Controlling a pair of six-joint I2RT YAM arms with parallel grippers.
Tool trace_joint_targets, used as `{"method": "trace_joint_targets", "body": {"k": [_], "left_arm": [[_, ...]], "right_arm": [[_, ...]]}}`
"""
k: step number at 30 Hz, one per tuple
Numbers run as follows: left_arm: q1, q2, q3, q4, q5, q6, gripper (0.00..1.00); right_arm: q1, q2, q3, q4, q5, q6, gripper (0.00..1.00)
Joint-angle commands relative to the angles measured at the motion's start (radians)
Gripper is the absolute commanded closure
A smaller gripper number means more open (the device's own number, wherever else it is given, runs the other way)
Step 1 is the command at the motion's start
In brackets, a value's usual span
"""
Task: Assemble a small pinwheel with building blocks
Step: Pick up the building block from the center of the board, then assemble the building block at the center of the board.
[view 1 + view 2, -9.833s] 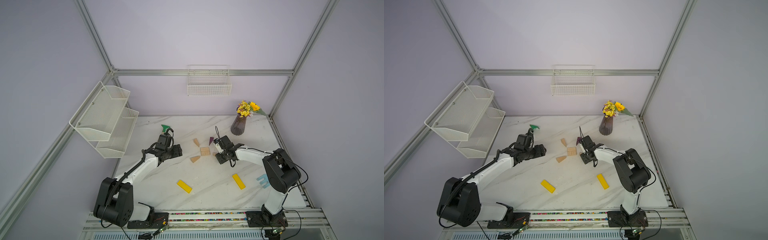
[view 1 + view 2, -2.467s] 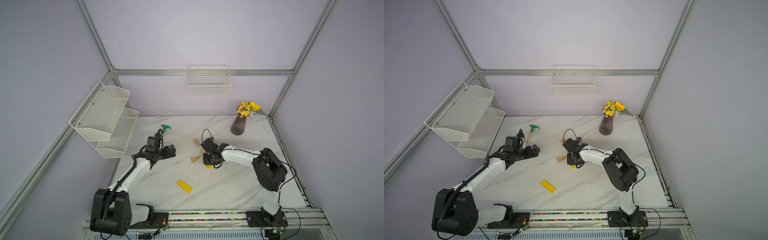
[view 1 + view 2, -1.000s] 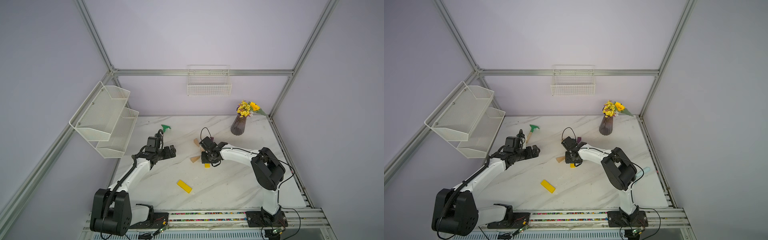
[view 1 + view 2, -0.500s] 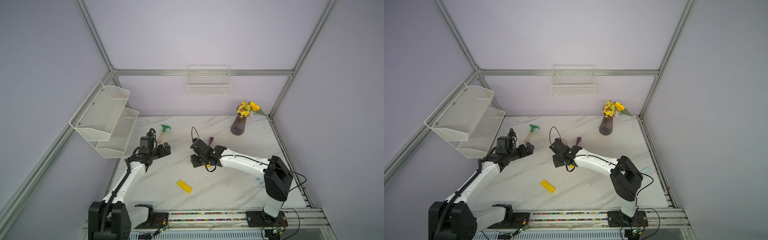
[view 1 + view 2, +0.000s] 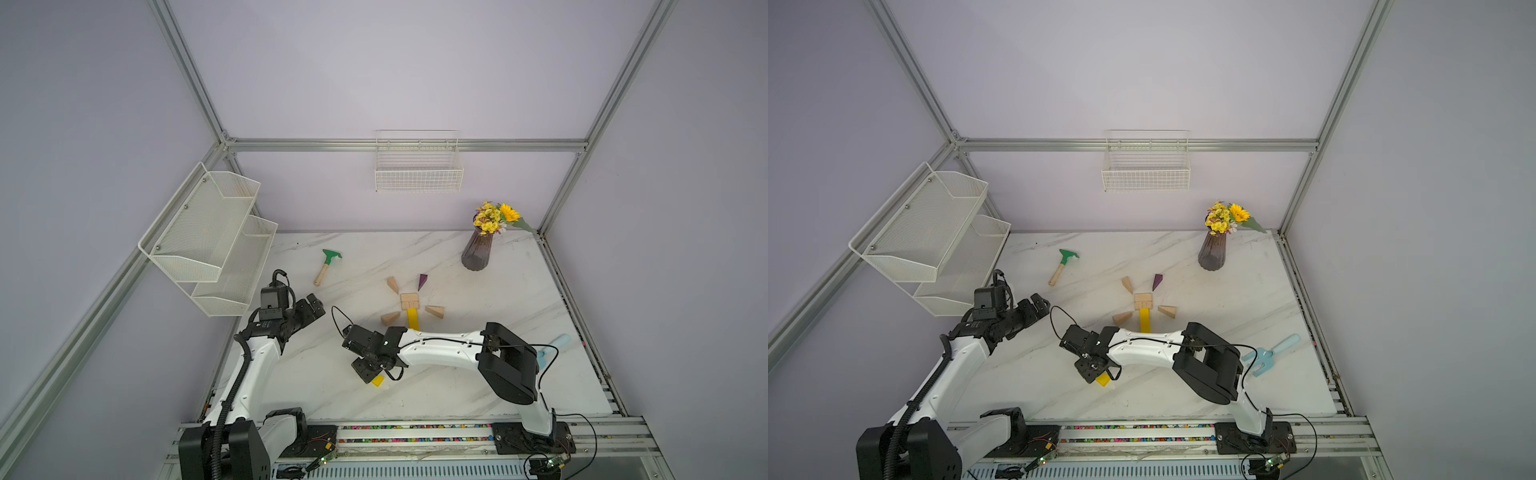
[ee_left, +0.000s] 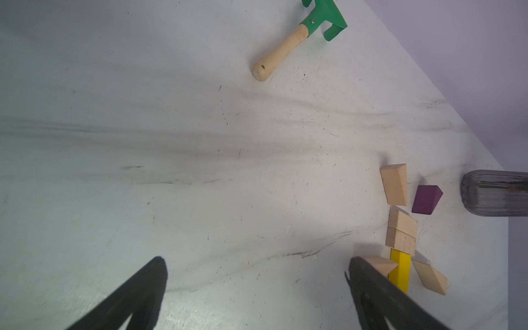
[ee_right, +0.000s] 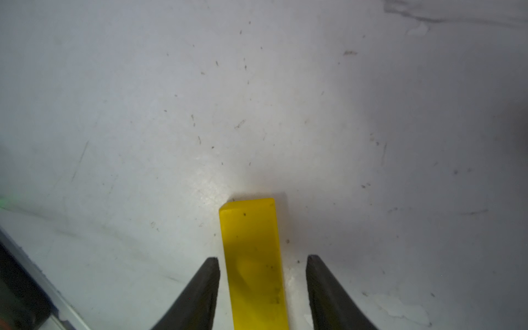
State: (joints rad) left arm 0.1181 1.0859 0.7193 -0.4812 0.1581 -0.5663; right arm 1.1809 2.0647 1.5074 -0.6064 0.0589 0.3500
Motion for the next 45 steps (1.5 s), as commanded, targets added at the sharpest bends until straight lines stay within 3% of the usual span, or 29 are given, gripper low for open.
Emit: {"method": "trace_joint_targets", "body": {"k": [1, 6, 16, 19, 25, 34, 40, 45], "left_arm": [[0.009, -0.020, -0.010, 0.024, 0.027, -0.027, 0.00], [0.010, -0.014, -0.021, 0.038, 0.040, -0.029, 0.00], [0.010, -0.006, -0.020, 0.045, 0.051, -0.012, 0.00], [0.009, -0.004, -0.018, 0.047, 0.053, -0.010, 0.00], [0.009, -0.004, -0.018, 0.049, 0.054, -0.002, 0.00], [0.009, 0.009, -0.021, 0.060, 0.074, 0.008, 0.00], [0.010, 0.033, -0.020, 0.069, 0.102, 0.016, 0.00], [0.010, 0.049, -0.018, 0.077, 0.119, 0.020, 0.00]], "right_arm": [[0.012, 0.013, 0.021, -0.022, -0.007, -0.022, 0.47], [0.015, 0.016, 0.012, -0.027, -0.011, -0.026, 0.54], [0.022, 0.021, -0.011, -0.033, -0.015, -0.045, 0.58], [0.022, 0.018, -0.019, -0.035, -0.004, -0.031, 0.65], [0.021, -0.096, -0.063, -0.025, 0.054, 0.108, 0.73], [-0.075, -0.340, -0.303, 0.001, 0.091, 0.508, 0.73], [-0.173, -0.392, -0.444, 0.021, 0.046, 0.577, 0.73], [-0.220, -0.377, -0.464, 0.059, 0.022, 0.584, 0.72]]}}
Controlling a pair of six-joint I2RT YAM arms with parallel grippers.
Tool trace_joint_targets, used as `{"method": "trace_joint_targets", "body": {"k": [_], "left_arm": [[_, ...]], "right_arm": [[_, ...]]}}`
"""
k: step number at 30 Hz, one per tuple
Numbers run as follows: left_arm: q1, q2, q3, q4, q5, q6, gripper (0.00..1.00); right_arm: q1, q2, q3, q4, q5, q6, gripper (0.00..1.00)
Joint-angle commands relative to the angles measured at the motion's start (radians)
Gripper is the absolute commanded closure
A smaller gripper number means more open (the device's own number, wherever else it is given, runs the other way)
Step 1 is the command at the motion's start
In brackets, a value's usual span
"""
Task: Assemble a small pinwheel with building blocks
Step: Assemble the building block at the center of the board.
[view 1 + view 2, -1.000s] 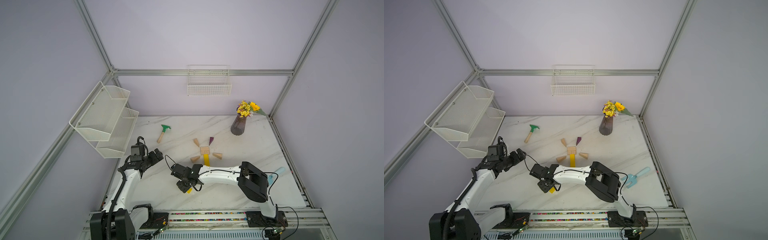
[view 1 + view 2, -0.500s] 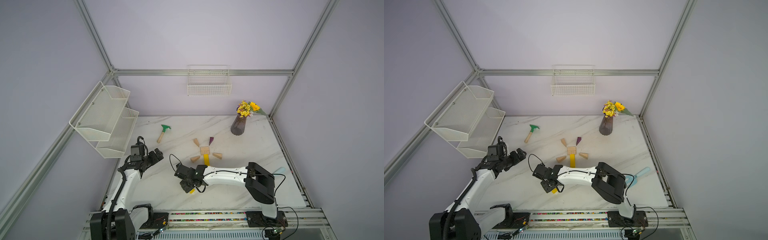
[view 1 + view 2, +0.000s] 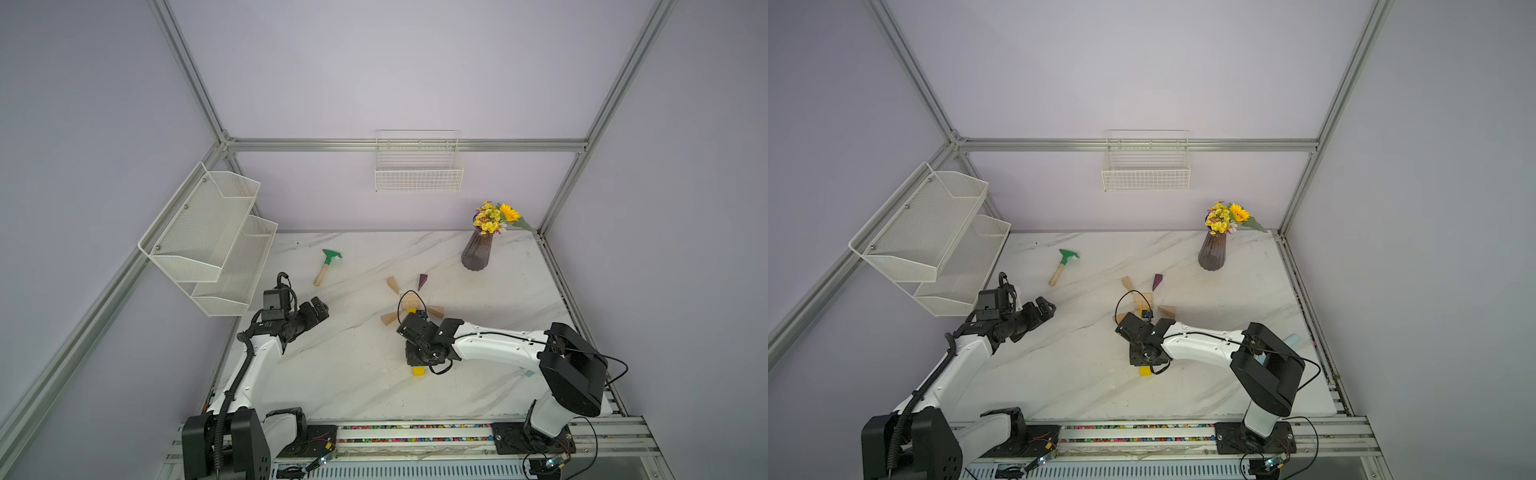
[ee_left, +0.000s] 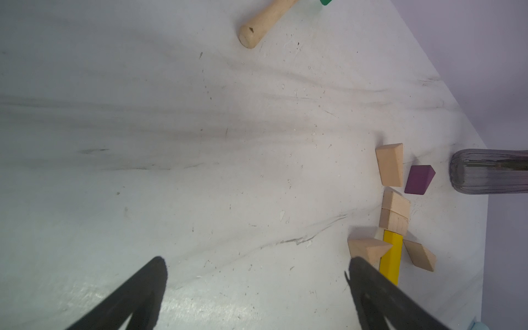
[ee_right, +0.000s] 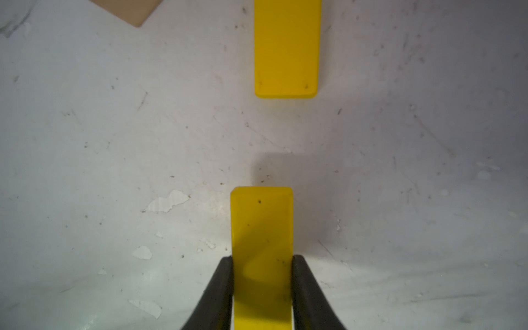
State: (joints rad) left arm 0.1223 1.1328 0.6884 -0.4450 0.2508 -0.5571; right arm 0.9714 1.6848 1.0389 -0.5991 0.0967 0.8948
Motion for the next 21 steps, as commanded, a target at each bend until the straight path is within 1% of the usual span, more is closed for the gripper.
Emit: {"method": "trace_joint_targets", "body": {"k": [1, 5, 6, 8, 9, 12, 14, 15, 18, 21], "left_arm": [[0.005, 0.005, 0.013, 0.043, 0.030, 0.012, 0.00], [0.005, 0.018, 0.013, 0.047, 0.042, 0.023, 0.00], [0.006, 0.022, 0.013, 0.046, 0.044, 0.026, 0.00], [0.005, 0.025, 0.010, 0.045, 0.045, 0.032, 0.00], [0.006, 0.027, 0.011, 0.045, 0.044, 0.034, 0.00], [0.006, 0.033, 0.010, 0.043, 0.040, 0.039, 0.00], [0.005, 0.035, 0.007, 0.047, 0.041, 0.039, 0.00], [0.005, 0.037, 0.007, 0.049, 0.042, 0.039, 0.00], [0.005, 0.042, 0.006, 0.055, 0.049, 0.036, 0.00], [0.005, 0.045, 0.006, 0.058, 0.051, 0.036, 0.00]], "right_arm": [[-0.016, 0.018, 0.015, 0.049, -0.013, 0.039, 0.72], [-0.046, 0.085, 0.048, 0.050, -0.009, 0.029, 0.71], [-0.050, 0.098, 0.057, 0.050, -0.010, 0.026, 0.69], [-0.054, 0.116, 0.073, 0.041, 0.002, 0.026, 0.59], [-0.056, 0.119, 0.078, 0.036, 0.005, 0.026, 0.56], [-0.056, 0.110, 0.084, 0.025, 0.024, 0.027, 0.52], [-0.057, 0.106, 0.088, 0.016, 0.033, 0.026, 0.52], [-0.058, 0.108, 0.088, 0.016, 0.036, 0.025, 0.54], [-0.062, 0.122, 0.094, 0.004, 0.049, 0.023, 0.63], [-0.066, 0.128, 0.102, 0.004, 0.057, 0.020, 0.66]]}}
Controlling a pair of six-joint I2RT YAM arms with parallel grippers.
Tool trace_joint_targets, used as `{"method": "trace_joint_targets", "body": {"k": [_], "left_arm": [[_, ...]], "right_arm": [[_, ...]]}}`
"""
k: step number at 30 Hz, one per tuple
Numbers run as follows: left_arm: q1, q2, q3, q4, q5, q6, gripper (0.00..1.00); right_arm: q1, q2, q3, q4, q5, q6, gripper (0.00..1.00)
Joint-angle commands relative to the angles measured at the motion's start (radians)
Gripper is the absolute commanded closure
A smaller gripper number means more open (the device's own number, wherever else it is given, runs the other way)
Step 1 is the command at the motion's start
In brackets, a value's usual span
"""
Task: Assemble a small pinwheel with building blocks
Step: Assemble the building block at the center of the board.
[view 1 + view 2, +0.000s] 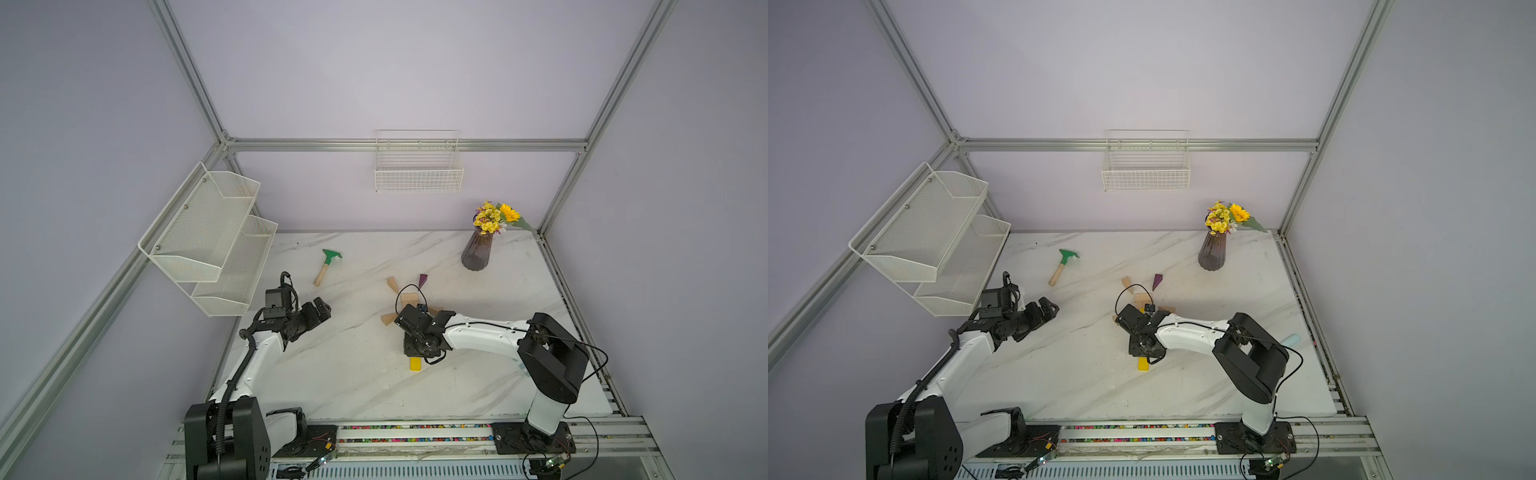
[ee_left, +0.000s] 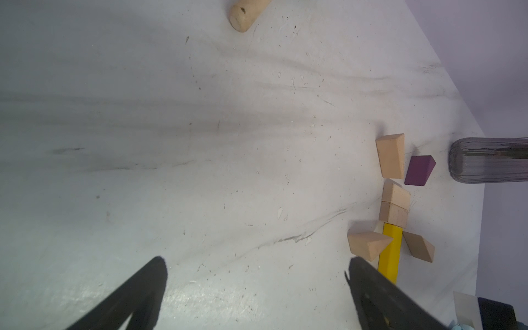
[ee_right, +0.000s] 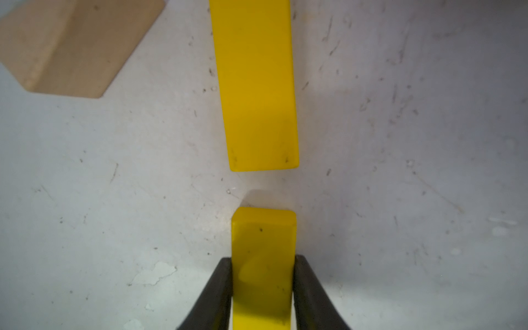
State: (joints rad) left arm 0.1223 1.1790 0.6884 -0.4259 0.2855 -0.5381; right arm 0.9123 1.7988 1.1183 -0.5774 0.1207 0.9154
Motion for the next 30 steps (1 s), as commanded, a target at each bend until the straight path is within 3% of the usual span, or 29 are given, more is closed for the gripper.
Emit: {"method": "trace_joint_targets", "body": {"k": [1, 30], "left_arm": [[0.005, -0.002, 0.006, 0.039, 0.017, 0.017, 0.00], [0.006, 0.003, -0.012, 0.063, 0.044, 0.012, 0.00]], "right_arm": [[-0.009, 0.014, 0.023, -0.018, 0.035, -0.004, 0.66], [-0.044, 0.068, 0.057, -0.005, 0.022, -0.050, 0.66]]}}
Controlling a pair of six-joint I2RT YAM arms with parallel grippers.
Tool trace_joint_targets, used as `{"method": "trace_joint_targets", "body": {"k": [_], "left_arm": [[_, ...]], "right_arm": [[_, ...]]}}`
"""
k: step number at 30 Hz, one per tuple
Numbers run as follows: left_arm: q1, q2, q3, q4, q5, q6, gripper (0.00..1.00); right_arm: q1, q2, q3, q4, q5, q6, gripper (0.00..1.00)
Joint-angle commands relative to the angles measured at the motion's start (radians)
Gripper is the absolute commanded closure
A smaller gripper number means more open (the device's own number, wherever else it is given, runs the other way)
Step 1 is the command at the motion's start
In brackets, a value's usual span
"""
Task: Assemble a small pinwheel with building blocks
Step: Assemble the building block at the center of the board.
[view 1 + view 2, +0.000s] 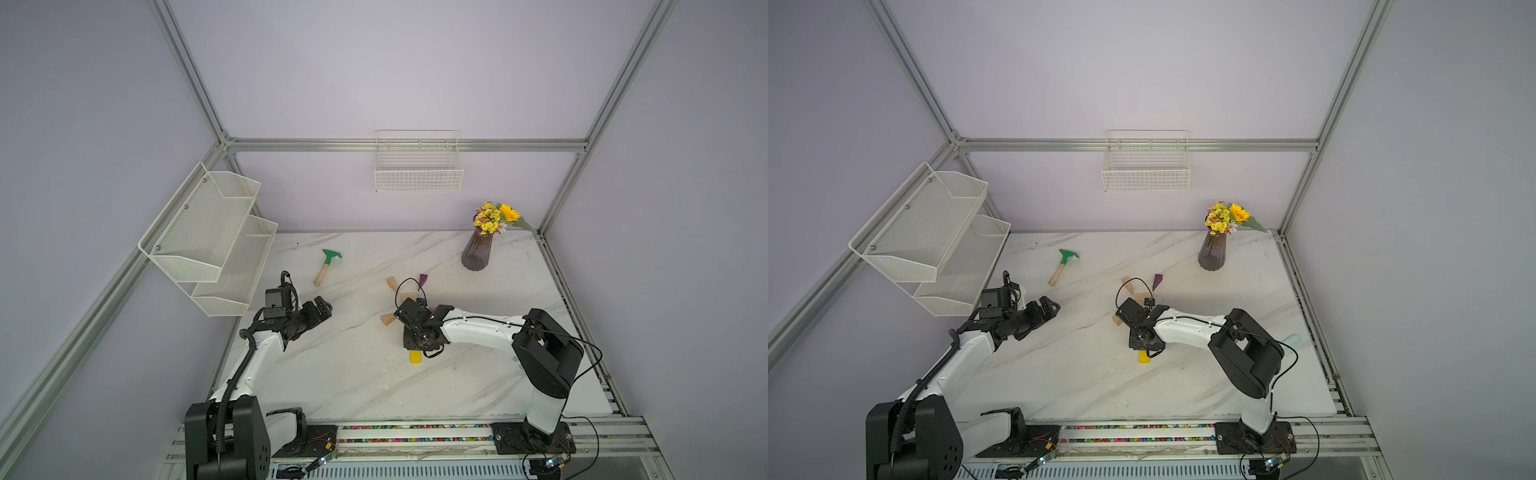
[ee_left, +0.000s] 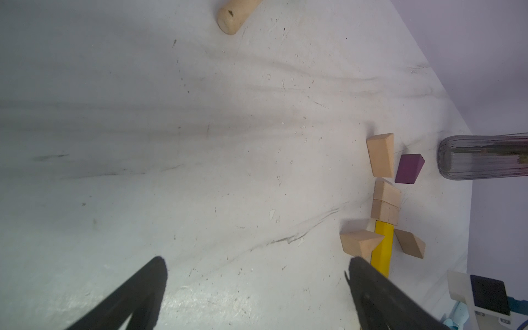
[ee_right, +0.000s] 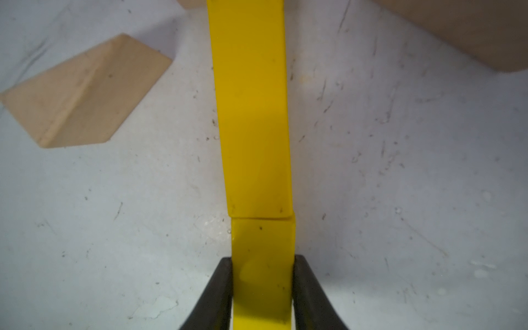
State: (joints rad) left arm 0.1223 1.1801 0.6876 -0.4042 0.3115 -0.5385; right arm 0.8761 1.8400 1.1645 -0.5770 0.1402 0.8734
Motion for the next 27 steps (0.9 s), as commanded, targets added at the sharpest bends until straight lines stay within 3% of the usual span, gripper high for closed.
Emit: {"method": "trace_joint_targets", "body": {"k": [1, 15, 27], "left_arm": [[0.005, 0.003, -0.013, 0.041, 0.019, 0.012, 0.00], [0.005, 0.009, -0.017, 0.049, 0.028, 0.011, 0.00], [0.005, 0.011, -0.019, 0.053, 0.030, 0.012, 0.00]], "right_arm": [[-0.008, 0.027, 0.009, -0.004, 0.005, -0.007, 0.65], [-0.010, 0.026, 0.014, 0.000, -0.002, -0.014, 0.55], [-0.011, -0.002, 0.017, 0.008, 0.021, -0.016, 0.58]]}}
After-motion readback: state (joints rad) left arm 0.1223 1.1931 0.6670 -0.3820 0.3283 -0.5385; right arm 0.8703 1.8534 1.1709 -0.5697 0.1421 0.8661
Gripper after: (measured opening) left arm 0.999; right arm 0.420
